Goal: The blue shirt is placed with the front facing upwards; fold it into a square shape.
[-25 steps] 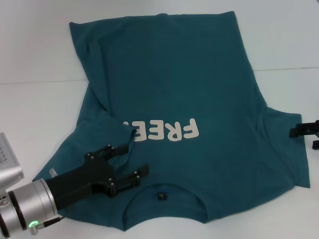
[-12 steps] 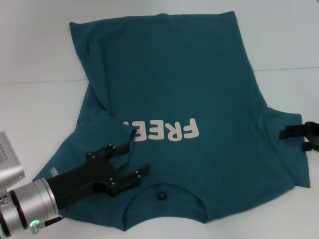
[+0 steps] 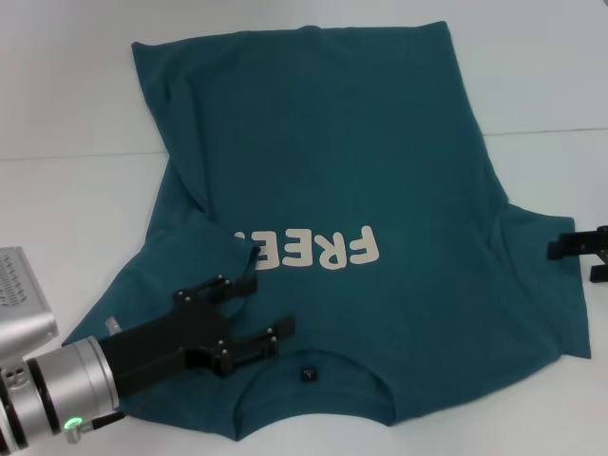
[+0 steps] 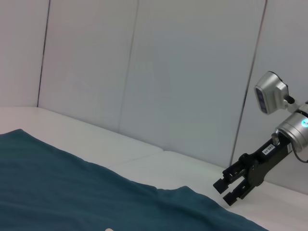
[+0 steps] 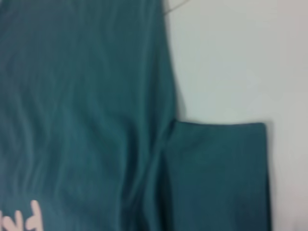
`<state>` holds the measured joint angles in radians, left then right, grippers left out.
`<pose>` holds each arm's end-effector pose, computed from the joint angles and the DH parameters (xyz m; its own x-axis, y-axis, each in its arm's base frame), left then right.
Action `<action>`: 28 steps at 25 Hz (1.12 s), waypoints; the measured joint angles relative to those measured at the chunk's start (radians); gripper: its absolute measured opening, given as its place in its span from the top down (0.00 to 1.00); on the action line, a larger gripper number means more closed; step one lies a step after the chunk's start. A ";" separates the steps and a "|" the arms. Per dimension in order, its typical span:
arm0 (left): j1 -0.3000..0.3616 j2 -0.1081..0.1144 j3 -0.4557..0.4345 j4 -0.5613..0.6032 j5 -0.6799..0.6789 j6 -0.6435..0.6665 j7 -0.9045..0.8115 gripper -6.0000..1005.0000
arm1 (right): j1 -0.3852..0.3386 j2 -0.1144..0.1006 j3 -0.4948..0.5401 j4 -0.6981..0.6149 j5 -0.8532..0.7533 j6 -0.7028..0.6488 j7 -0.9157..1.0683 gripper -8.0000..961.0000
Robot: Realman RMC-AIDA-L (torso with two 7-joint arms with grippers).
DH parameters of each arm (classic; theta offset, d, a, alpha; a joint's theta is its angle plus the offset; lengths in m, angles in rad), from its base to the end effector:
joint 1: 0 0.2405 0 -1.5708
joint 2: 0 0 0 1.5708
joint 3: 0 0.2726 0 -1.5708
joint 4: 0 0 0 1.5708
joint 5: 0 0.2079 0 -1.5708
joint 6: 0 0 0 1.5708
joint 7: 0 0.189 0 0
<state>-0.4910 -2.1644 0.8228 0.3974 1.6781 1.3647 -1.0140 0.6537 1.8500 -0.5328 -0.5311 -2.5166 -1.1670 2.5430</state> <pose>-0.2448 0.3369 -0.1117 0.7253 0.2369 0.6463 0.4771 -0.8498 -0.2239 0.3810 0.4159 0.0467 0.0068 -0.8579 -0.5138 -0.9660 0.1273 -0.2252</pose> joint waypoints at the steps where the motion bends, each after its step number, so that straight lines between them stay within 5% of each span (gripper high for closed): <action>1: -0.001 0.000 0.004 0.000 0.000 -0.001 0.000 0.20 | 0.000 -0.001 0.000 0.000 -0.009 0.003 0.000 0.05; 28: -0.005 0.000 0.013 0.000 -0.001 -0.010 0.001 0.20 | 0.013 0.028 0.001 0.027 -0.007 0.073 0.015 0.05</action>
<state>-0.4958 -2.1644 0.8360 0.3972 1.6773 1.3544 -1.0134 0.6670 1.8784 -0.5319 -0.5039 -2.5239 -1.0943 2.5583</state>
